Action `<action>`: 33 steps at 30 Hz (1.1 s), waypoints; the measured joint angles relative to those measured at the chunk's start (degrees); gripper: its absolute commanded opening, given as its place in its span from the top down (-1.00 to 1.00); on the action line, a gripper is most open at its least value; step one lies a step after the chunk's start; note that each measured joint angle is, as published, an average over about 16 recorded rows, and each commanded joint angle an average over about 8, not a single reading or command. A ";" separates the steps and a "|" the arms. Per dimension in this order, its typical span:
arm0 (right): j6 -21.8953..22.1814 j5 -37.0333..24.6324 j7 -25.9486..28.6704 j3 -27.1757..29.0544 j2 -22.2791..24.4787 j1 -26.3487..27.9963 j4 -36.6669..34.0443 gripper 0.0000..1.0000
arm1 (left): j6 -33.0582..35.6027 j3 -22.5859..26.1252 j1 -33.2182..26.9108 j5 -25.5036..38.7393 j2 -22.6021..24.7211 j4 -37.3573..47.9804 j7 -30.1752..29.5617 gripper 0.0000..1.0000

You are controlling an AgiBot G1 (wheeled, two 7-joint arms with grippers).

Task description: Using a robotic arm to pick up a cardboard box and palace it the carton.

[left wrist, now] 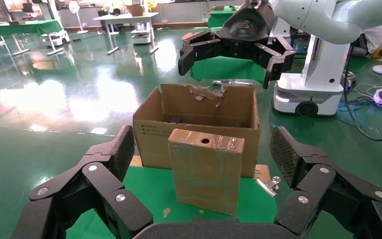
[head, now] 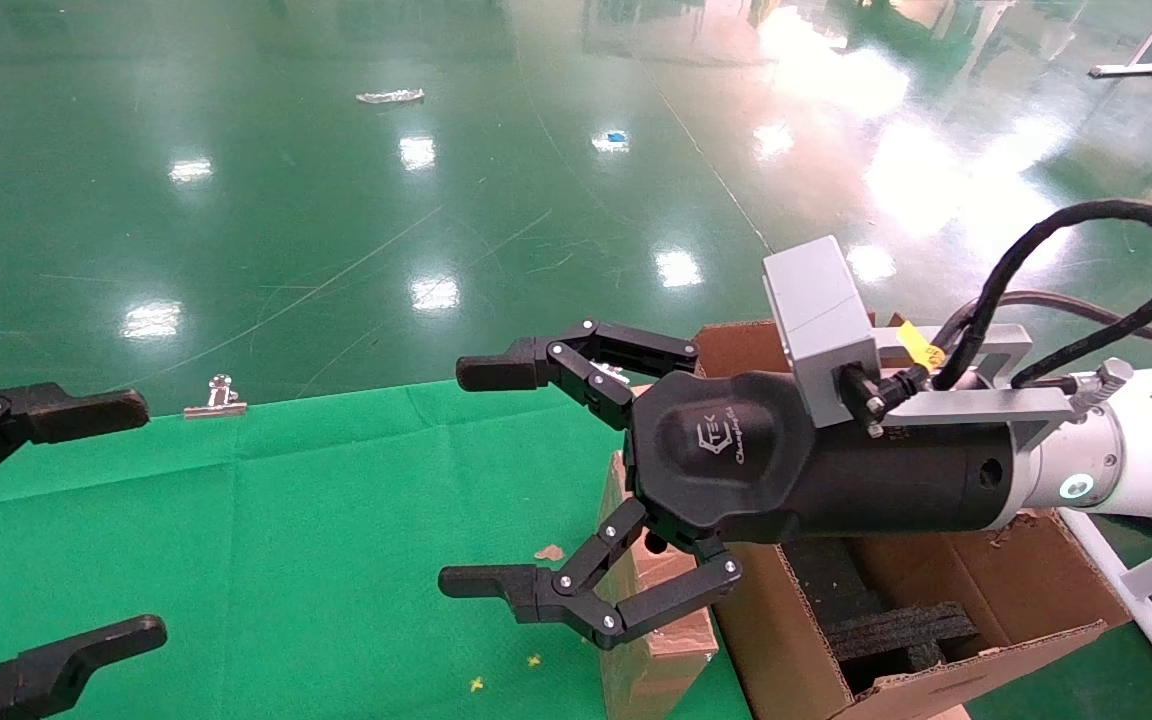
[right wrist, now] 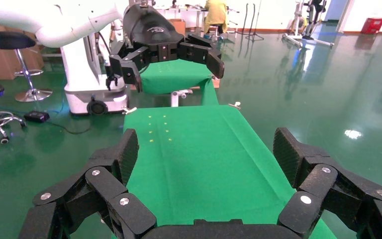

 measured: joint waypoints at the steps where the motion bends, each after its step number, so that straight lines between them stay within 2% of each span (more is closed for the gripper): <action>1: 0.00 0.00 0.00 0.00 0.00 0.00 0.00 -1.00 | 0.00 0.00 0.00 0.00 0.00 0.00 0.00 -1.00; 13: 0.05 -0.27 0.14 -0.15 0.00 0.06 0.18 -1.00 | 0.00 0.00 0.00 0.00 0.00 0.01 0.00 -1.00; 19: 0.54 -2.80 1.93 -1.60 -0.22 1.15 1.30 -1.00 | 0.01 0.02 -0.01 -0.01 0.00 0.02 0.01 -1.00; 25: 0.08 -11.23 6.64 -6.40 -2.10 6.11 2.83 -1.00 | 0.01 0.04 -0.03 -0.02 0.00 0.05 0.03 -1.00; 33: -2.40 -29.81 17.03 -18.86 -8.17 18.10 4.06 -1.00 | 0.00 0.08 -0.04 -0.04 -0.01 0.06 0.05 -1.00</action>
